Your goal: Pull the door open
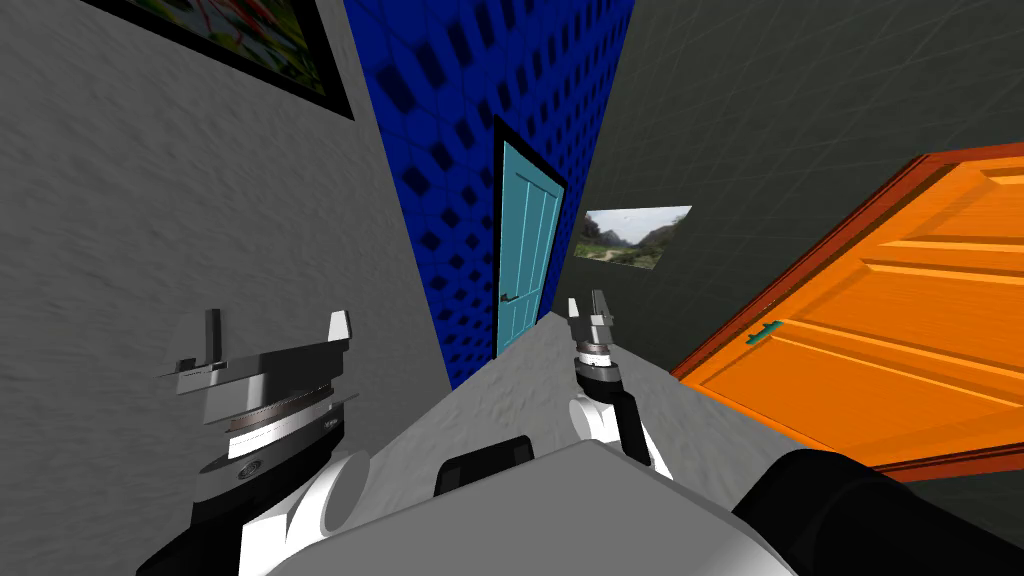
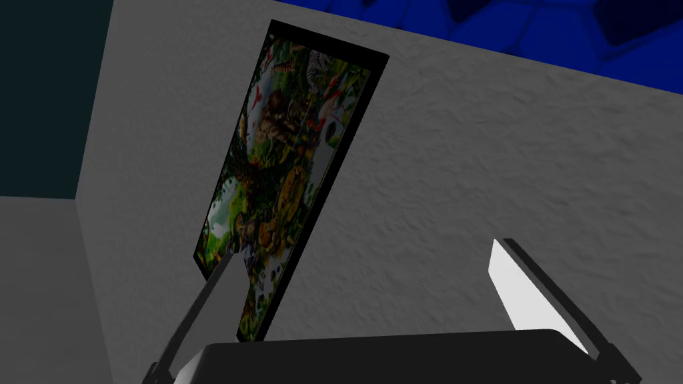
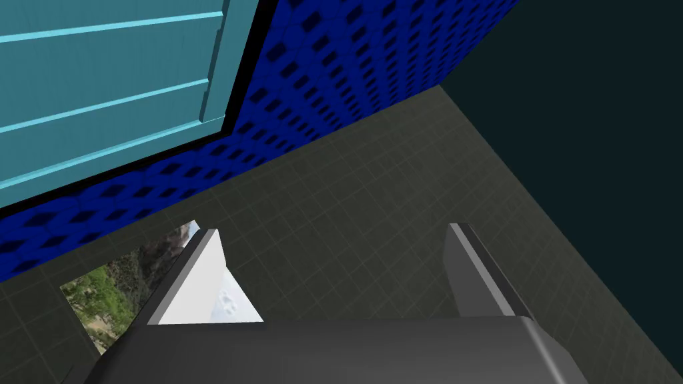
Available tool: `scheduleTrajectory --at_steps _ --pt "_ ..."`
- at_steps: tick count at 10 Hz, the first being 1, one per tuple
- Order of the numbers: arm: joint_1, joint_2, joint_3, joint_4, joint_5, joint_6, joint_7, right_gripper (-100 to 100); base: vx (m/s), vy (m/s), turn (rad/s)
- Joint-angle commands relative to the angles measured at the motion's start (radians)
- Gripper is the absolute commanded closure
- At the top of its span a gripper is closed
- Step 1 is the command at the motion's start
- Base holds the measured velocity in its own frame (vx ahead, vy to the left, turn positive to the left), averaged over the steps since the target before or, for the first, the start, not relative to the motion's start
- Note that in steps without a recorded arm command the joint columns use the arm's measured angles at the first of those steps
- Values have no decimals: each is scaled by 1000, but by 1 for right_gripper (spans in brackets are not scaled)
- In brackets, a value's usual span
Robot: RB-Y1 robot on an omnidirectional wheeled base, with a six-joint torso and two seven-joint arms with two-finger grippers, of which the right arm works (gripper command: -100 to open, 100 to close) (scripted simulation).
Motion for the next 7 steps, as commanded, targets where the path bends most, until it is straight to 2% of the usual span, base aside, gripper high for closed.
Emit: scheduleTrajectory --at_steps 1,4,7 --pt "-11 -8 2 39 0 -9 -7 -100 76 -105 135" --pt "-27 -19 5 96 -1 -23 -16 -100 56 -13 58" --pt "-49 -34 10 174 -1 -42 -30 -100 69 -36 90"
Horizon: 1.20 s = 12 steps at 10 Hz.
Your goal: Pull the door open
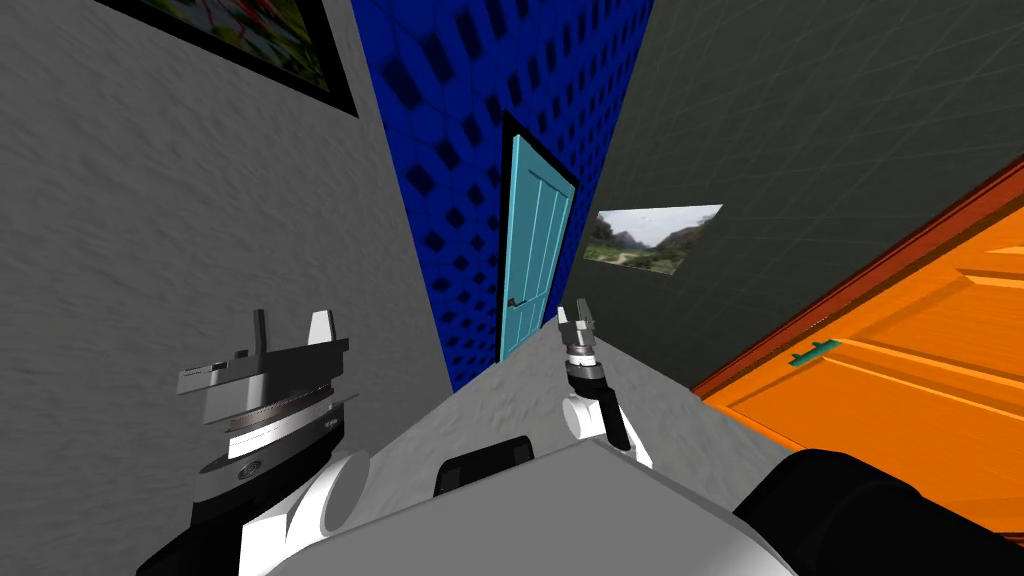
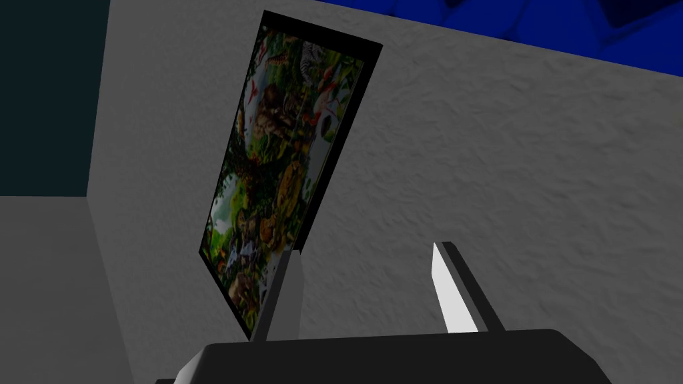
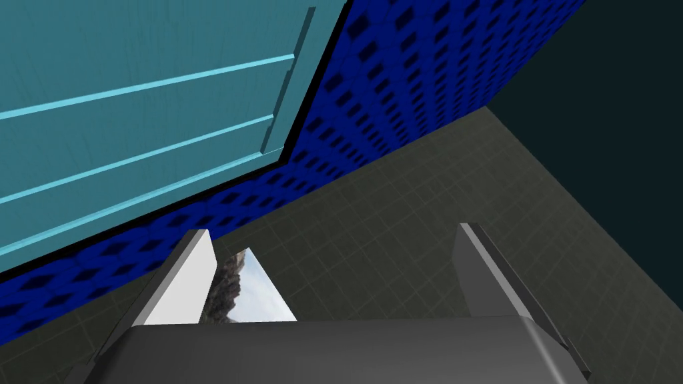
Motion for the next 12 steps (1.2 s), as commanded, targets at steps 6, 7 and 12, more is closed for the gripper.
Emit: scheduleTrajectory --at_steps 6,7,12 --pt "-51 -34 13 171 -1 -44 -32 -100 64 -53 90" --pt "-51 -34 13 184 -1 -44 -32 -100 52 -39 68" --pt "-84 -56 19 304 -2 -73 -52 -100 52 -46 83"
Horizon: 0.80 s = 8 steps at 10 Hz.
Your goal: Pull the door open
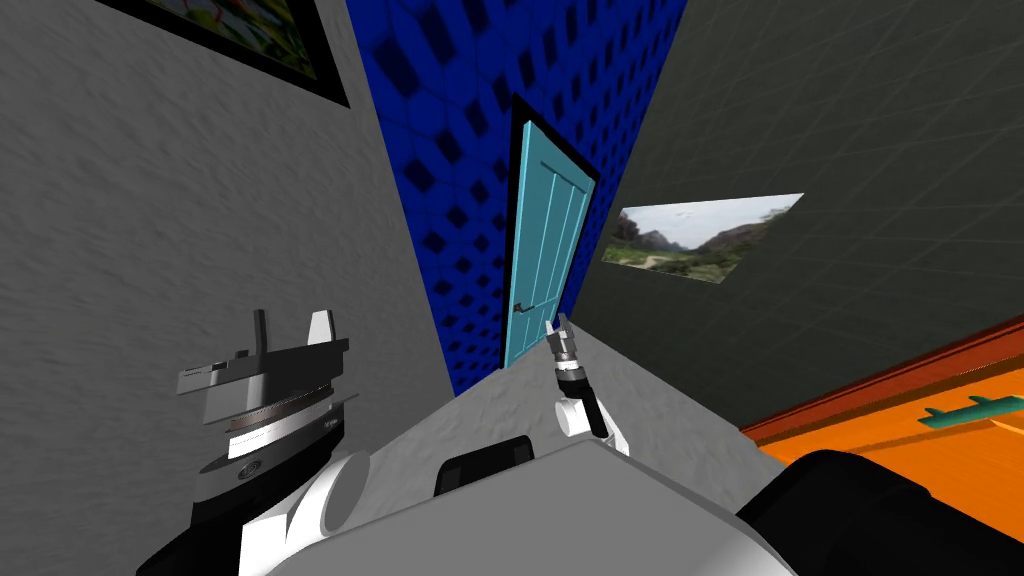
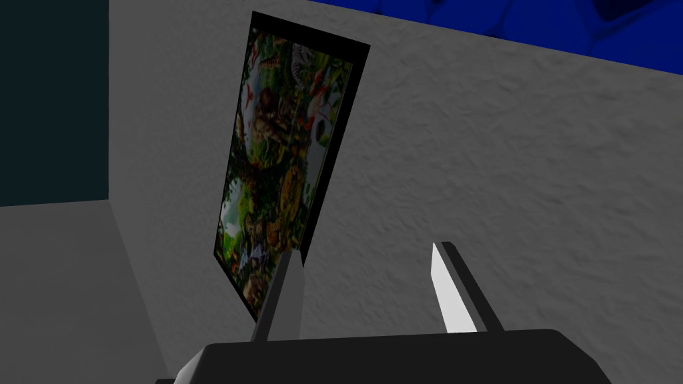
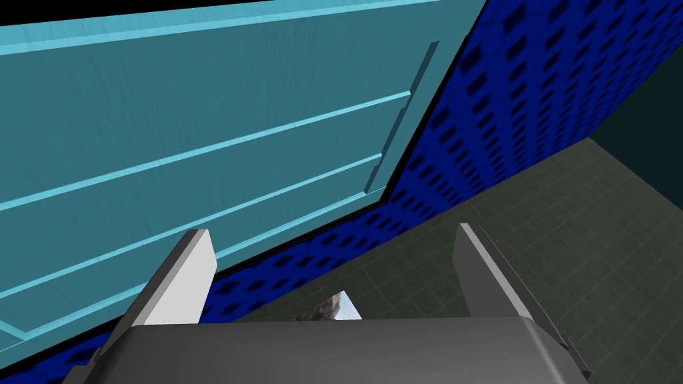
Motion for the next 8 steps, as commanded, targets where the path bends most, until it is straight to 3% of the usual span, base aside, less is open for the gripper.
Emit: scheduleTrajectory --at_steps 1,3,7,8 --pt "-17 -10 0 50 -2 -10 -10 -100 40 -41 83" --pt "-42 -26 5 117 -2 -32 -24 -100 76 -71 164" --pt "-67 -42 10 222 -3 -53 -39 -100 46 -49 63" --pt "-67 -42 10 227 -3 -53 -39 -100 32 -39 61"
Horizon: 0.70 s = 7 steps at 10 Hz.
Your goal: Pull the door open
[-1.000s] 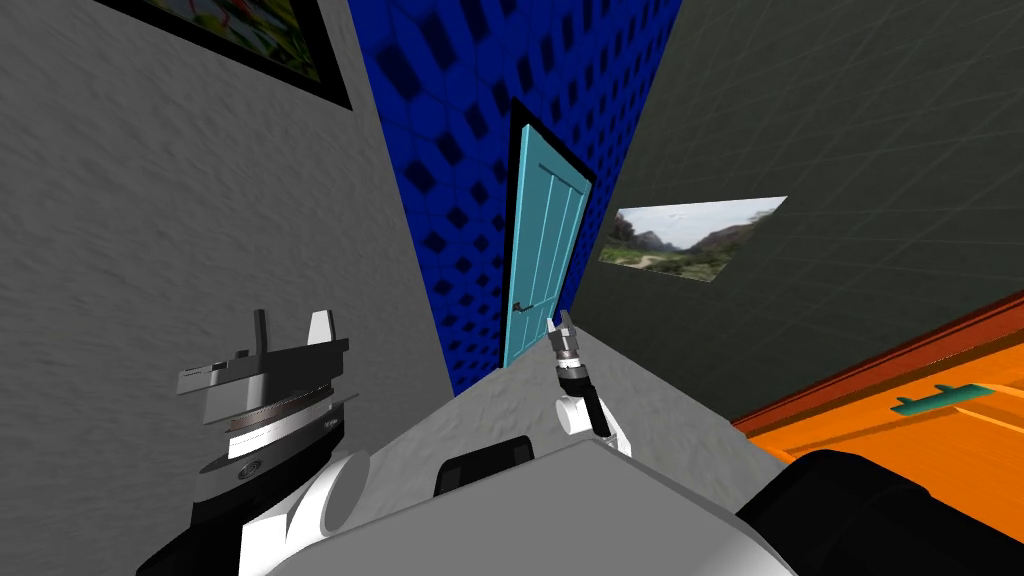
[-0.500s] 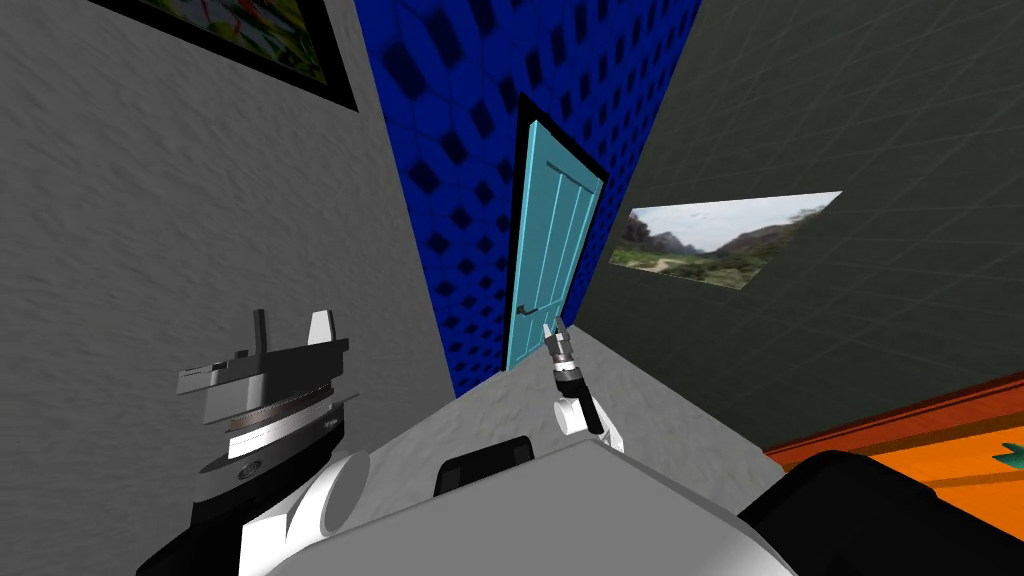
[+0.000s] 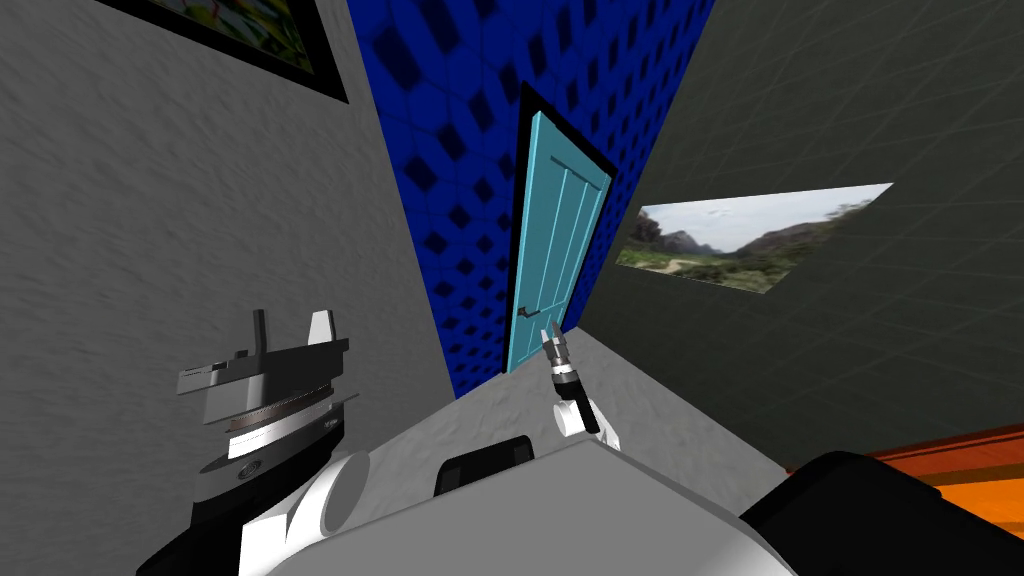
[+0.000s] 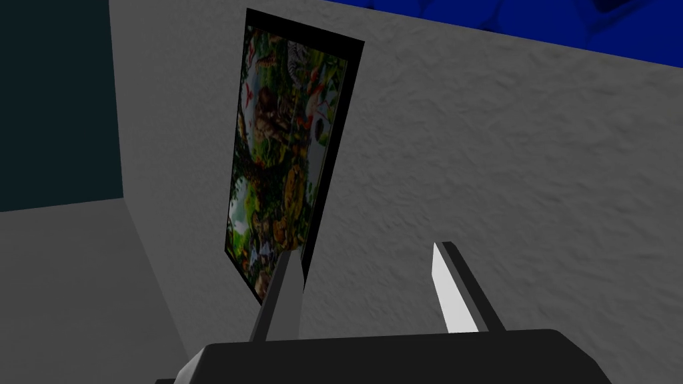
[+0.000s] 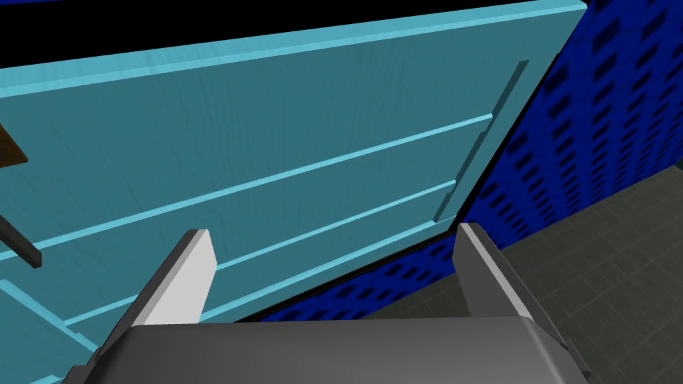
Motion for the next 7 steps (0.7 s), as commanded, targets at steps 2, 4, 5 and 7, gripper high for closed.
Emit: scheduleTrajectory --at_steps 2,4,5,7 --pt "-12 -10 3 50 0 -12 -9 -100 38 -46 76" --pt "-25 -18 6 96 -1 -23 -17 -100 45 -51 85" --pt "-38 -26 8 137 -1 -34 -25 -100 54 -53 98" --pt "-50 -34 11 178 -1 -45 -32 -100 39 -48 77"
